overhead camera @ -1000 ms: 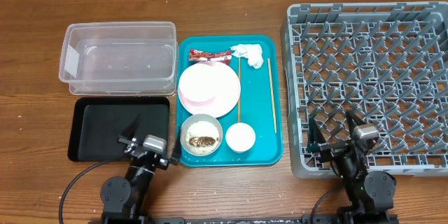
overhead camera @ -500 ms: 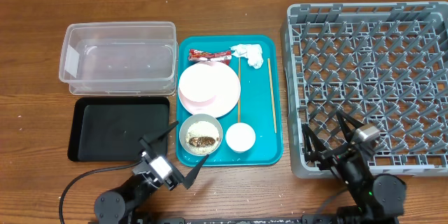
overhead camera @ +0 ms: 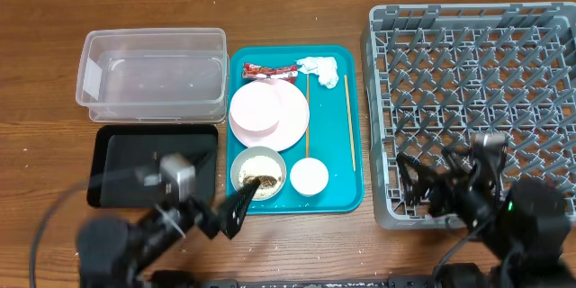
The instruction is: Sort waste into correct bins and load items into the dishwasher
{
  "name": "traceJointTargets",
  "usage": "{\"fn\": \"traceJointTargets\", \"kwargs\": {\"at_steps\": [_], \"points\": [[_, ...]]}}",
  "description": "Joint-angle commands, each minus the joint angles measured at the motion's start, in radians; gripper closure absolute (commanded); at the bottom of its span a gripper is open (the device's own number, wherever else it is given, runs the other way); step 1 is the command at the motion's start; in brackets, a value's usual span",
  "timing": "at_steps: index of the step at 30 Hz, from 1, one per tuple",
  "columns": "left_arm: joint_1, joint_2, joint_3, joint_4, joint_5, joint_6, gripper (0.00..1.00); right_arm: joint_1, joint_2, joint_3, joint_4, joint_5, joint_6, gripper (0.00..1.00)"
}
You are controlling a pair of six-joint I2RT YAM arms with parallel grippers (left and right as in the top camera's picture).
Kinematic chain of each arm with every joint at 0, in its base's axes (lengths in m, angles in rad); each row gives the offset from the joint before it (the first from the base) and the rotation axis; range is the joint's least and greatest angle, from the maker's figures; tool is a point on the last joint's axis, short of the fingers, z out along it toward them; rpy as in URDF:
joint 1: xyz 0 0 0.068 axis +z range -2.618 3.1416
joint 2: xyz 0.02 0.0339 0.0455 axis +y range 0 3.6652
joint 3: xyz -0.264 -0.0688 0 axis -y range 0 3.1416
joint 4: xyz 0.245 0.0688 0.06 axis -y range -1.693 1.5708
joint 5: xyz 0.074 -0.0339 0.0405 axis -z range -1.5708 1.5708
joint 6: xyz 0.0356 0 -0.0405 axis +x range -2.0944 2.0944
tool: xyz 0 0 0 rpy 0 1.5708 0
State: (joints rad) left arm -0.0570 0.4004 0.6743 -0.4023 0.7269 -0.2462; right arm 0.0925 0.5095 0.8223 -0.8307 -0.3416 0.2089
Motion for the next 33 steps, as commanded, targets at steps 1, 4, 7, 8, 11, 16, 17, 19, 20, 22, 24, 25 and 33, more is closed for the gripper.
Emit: {"fn": "traceJointTargets", "kwargs": {"at_steps": [1,4,7,8,11,16,17,19,20,22,24,25,33], "points": [[0.003,0.225,0.225,-0.164,0.056,-0.007,0.0,0.0,0.114,0.158,-0.034,-0.05,0.002,0.0],[0.003,0.373,0.355,-0.257,0.111,-0.002,0.0,0.0,0.171,0.228,-0.047,-0.16,0.001,0.0],[0.003,0.488,0.401,-0.244,0.299,-0.092,0.0,0.0,0.194,0.248,-0.038,-0.2,0.001,0.0],[0.003,0.512,0.401,-0.213,0.358,-0.091,0.0,0.0,0.194,0.247,-0.042,-0.2,0.001,0.0],[-0.006,0.582,0.401,-0.177,0.387,-0.091,0.0,0.0,0.194,0.247,-0.066,-0.199,0.001,0.0],[-0.138,0.624,0.401,-0.319,-0.011,-0.09,0.06,0.0,0.194,0.247,-0.102,-0.136,0.002,0.0],[-0.194,0.627,0.401,-0.359,-0.149,-0.091,0.05,0.0,0.195,0.246,-0.112,-0.121,0.002,0.0],[-0.306,0.64,0.401,-0.412,-0.382,-0.098,0.04,0.0,0.196,0.246,-0.126,-0.099,0.006,0.0],[-0.364,0.652,0.401,-0.431,-0.479,-0.102,0.04,0.0,0.198,0.246,-0.129,-0.098,0.006,0.0],[-0.5,0.691,0.401,-0.457,-0.682,-0.134,0.04,0.0,0.204,0.246,-0.13,-0.098,0.006,0.0],[-0.596,0.74,0.401,-0.46,-0.817,-0.17,0.04,0.0,0.21,0.246,-0.129,-0.097,0.007,0.0],[-0.632,0.769,0.401,-0.457,-0.865,-0.188,0.04,0.0,0.214,0.246,-0.13,-0.097,0.018,0.0],[-0.689,1.078,0.401,-0.41,-0.841,-0.315,0.22,0.0,0.247,0.246,-0.166,-0.097,0.061,0.0]]}}
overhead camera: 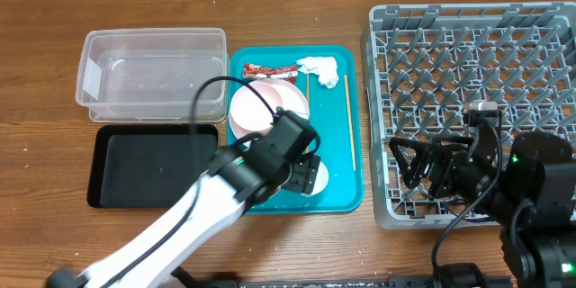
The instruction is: Sort waste into correct bins and load items into the dishwasher
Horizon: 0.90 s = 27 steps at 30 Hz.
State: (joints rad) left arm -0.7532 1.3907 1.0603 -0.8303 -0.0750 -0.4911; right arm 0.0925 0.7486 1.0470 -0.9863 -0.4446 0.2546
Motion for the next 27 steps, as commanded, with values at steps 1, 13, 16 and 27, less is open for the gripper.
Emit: {"fn": "traceJointTargets", "kwargs": {"at_steps": [1,13,16,27], "points": [[0.011,0.108,0.015,0.034,-0.017,-0.07,0.23,0.0,0.011,0.021,-0.016,0.006,0.015,0.0],[0.041,0.246,0.029,0.071,0.121,-0.071,0.96,0.0,0.026,0.02,-0.035,0.006,0.015,0.0],[0.102,0.19,0.107,-0.031,0.127,-0.07,0.96,0.0,0.026,0.02,-0.041,0.007,0.008,0.0],[0.496,0.03,0.198,-0.055,1.14,0.348,0.96,0.0,0.027,0.02,0.037,-0.257,-0.024,0.11]]}}
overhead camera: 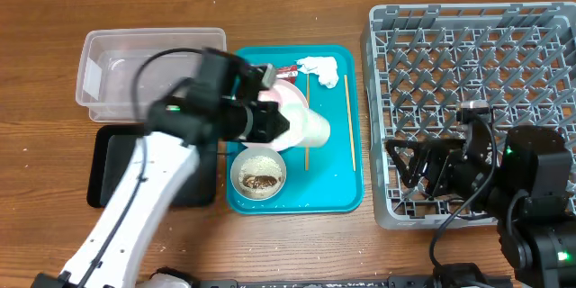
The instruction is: Sort waste into correct bins and load items into the dishwasher
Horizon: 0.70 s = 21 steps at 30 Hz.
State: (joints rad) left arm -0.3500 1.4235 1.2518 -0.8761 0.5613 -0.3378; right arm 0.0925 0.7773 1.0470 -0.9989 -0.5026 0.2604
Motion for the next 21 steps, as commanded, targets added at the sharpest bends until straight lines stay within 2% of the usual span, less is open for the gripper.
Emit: {"fn": "traceJointTargets", "kwargs": {"at_steps": [1,3,5,9,16,18,21], "points": [[0.127,0.0,0.007,-0.01,0.64,0.236,0.96,0.0,0.001,0.02,0.094,-0.309,-0.05,0.11],[0.162,0.002,0.007,-0.008,0.806,0.275,0.96,0.0,0.013,0.02,0.178,-0.481,-0.051,0.11],[0.167,0.002,0.007,-0.005,0.869,0.276,0.96,0.0,0.028,0.02,0.235,-0.59,-0.048,0.11],[0.157,0.001,0.007,-0.002,1.001,0.275,0.96,0.028,0.085,0.02,0.288,-0.622,-0.016,0.11],[0.153,0.001,0.007,0.002,1.003,0.276,0.96,0.141,0.168,0.02,0.41,-0.66,0.026,0.11],[0.152,0.001,0.007,0.012,1.002,0.275,0.96,0.211,0.203,0.02,0.473,-0.658,0.03,0.14],[0.152,0.001,0.007,0.017,0.995,0.275,0.96,0.285,0.244,0.02,0.559,-0.658,0.066,0.23]]}}
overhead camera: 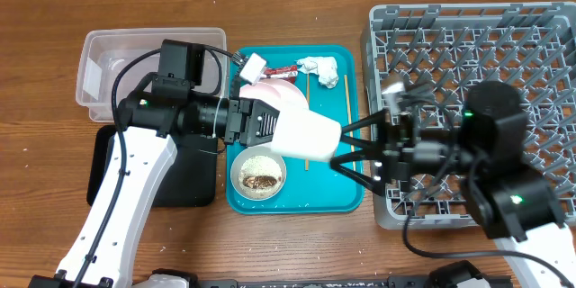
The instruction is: Sort waste into correct bins and load items into the dishwasher
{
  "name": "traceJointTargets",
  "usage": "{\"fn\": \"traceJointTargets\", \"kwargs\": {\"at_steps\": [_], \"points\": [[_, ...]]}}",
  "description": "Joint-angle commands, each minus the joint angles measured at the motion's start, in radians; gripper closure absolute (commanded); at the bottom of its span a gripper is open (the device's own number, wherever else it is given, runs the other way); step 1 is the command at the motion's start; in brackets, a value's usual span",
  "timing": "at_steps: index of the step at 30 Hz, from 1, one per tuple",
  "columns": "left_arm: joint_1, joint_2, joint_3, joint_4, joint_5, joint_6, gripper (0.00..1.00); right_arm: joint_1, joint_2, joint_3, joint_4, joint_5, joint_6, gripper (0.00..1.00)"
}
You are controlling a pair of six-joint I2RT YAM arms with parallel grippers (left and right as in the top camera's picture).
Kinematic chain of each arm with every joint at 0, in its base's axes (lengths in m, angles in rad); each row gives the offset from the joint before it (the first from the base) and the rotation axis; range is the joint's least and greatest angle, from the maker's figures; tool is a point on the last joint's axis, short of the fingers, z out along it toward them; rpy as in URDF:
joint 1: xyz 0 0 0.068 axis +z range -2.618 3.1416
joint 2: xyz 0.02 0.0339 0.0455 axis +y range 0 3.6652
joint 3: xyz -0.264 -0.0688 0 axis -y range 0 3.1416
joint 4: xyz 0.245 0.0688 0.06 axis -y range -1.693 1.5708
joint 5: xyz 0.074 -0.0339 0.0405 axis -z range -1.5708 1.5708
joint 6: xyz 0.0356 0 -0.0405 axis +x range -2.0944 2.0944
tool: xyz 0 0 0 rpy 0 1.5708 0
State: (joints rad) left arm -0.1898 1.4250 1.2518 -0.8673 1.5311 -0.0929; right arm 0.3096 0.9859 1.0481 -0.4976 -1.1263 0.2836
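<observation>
A white cup is held on its side above the teal tray, with my left gripper shut on its left end. My right gripper is open just to the right, its thin fingers spread on either side of the cup's right end. Whether they touch the cup cannot be told. On the tray lie a bowl with food scraps, a pink plate, a red wrapper, a crumpled tissue and chopsticks.
A grey dish rack fills the right side, with my right arm reaching over its front left corner. A clear plastic bin stands at the back left. In front of it lies a black tray.
My right arm has moved left from the rack's front corner to the tray's right edge, and its open fingers now flank the cup. The cup in my left gripper sits higher and further right.
Both arms were low at the table's front while the cup stood on the tray beside the bowl. Then my left gripper was down at the cup. Then it held the cup lifted on its side by the plate. Now my right gripper meets it.
</observation>
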Motion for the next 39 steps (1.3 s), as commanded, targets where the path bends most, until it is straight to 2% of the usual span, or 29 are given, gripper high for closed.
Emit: {"fn": "traceJointTargets", "kwargs": {"at_steps": [1,9,10,11,12,14,15,16,20,25,31,34,39], "points": [[-0.008,0.0,0.007,0.008,0.021,0.03,0.96,0.085,0.048,0.019,0.085,-0.027,0.058,0.24],[-0.009,0.0,0.007,0.007,0.006,0.03,0.96,0.101,0.068,0.019,0.174,0.015,0.092,0.31],[-0.011,0.0,0.007,0.007,0.006,0.03,0.94,0.101,0.068,0.019,0.176,0.018,0.092,0.33],[-0.013,0.0,0.007,0.007,0.006,0.03,0.89,0.1,0.066,0.02,0.176,0.023,0.092,0.35],[-0.014,0.0,0.007,0.007,0.006,0.03,0.76,0.1,0.063,0.02,0.171,0.041,0.091,0.37],[-0.014,0.0,0.007,0.0,0.006,0.029,0.37,0.099,0.05,0.02,0.147,0.103,0.091,0.37],[-0.014,0.0,0.007,0.0,0.006,0.029,0.04,0.098,0.038,0.02,0.119,0.163,0.085,0.38],[-0.014,0.0,0.007,-0.001,0.003,0.027,0.0,0.098,0.024,0.02,0.082,0.239,0.083,0.41],[-0.013,0.0,0.007,-0.004,-0.037,0.018,0.0,0.098,-0.045,0.02,-0.075,0.512,0.084,0.41],[-0.013,0.0,0.007,-0.124,-0.389,0.013,0.0,0.098,-0.154,0.03,-0.3,0.872,0.088,0.36],[-0.013,-0.004,0.008,-0.181,-0.431,0.011,0.0,0.098,-0.156,0.032,-0.637,1.281,0.209,0.36],[-0.013,-0.015,0.008,-0.179,-0.433,0.011,0.0,0.098,-0.119,0.032,-0.743,1.378,0.285,0.37],[-0.013,-0.027,0.008,-0.185,-0.468,0.011,0.0,0.099,0.032,0.032,-0.79,1.369,0.298,0.37]]}}
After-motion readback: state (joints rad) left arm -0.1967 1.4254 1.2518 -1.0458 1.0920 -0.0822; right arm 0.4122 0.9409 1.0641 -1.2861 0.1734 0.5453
